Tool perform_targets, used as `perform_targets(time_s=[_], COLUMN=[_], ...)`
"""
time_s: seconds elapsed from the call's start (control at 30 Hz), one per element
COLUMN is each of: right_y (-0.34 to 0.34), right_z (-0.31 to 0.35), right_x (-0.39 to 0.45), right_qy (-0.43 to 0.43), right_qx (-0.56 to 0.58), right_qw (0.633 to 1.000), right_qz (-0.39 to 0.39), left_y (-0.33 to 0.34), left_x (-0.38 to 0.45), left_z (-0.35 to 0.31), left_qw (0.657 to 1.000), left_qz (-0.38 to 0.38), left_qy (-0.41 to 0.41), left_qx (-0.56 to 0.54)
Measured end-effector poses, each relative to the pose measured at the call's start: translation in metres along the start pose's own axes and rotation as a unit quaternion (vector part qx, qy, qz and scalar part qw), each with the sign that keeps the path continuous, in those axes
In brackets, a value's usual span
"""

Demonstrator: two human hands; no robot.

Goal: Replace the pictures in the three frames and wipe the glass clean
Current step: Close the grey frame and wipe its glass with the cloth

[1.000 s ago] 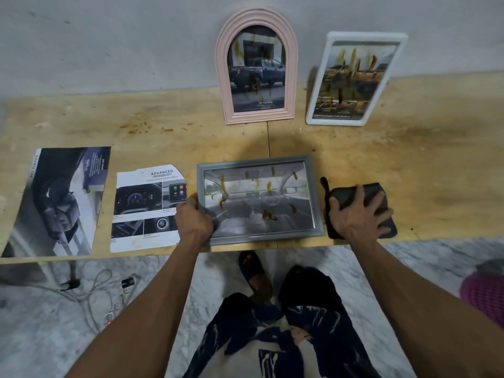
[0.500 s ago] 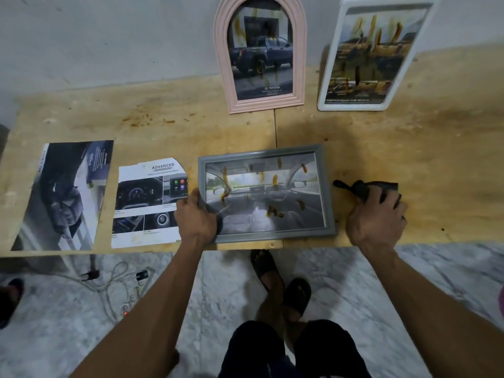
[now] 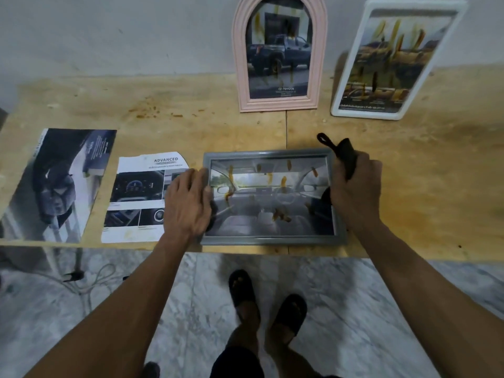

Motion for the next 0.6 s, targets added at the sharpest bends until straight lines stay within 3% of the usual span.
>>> perform_targets(time_s=[0.2,0.47,0.6], right_y=[0.038,0.068,0.077], right_z=[-0.01,-0.013,-0.009], right_x=[-0.001,-0.021,-0.02], right_qy=[-0.035,-0.095,-0.1], right_qx=[-0.123,-0.255,-0.245], right_qw=[0.991,0.962,0.964], right_qz=[0.047,-0.011,0.001], left_y=[0.02,0.029,0.031], left_x=[0.0,0.001,0.002], left_z=[0.012,0.015,0.015], left_qw=[0.999,0.999,0.999], left_qz=[0.027,0.023,0.024], left_qy=[-0.008,-0.04,-0.043], left_qx=[0.028,0.005,-0.001])
Point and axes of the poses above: each hand's wrist, its own x-axis towards the middle knuckle, its own y-axis out of the palm, z = x × y, the point moved 2 cm from there along x, towards the middle knuckle, and after that the axes turned 9 degrees about -y, right-handed, at the moved point
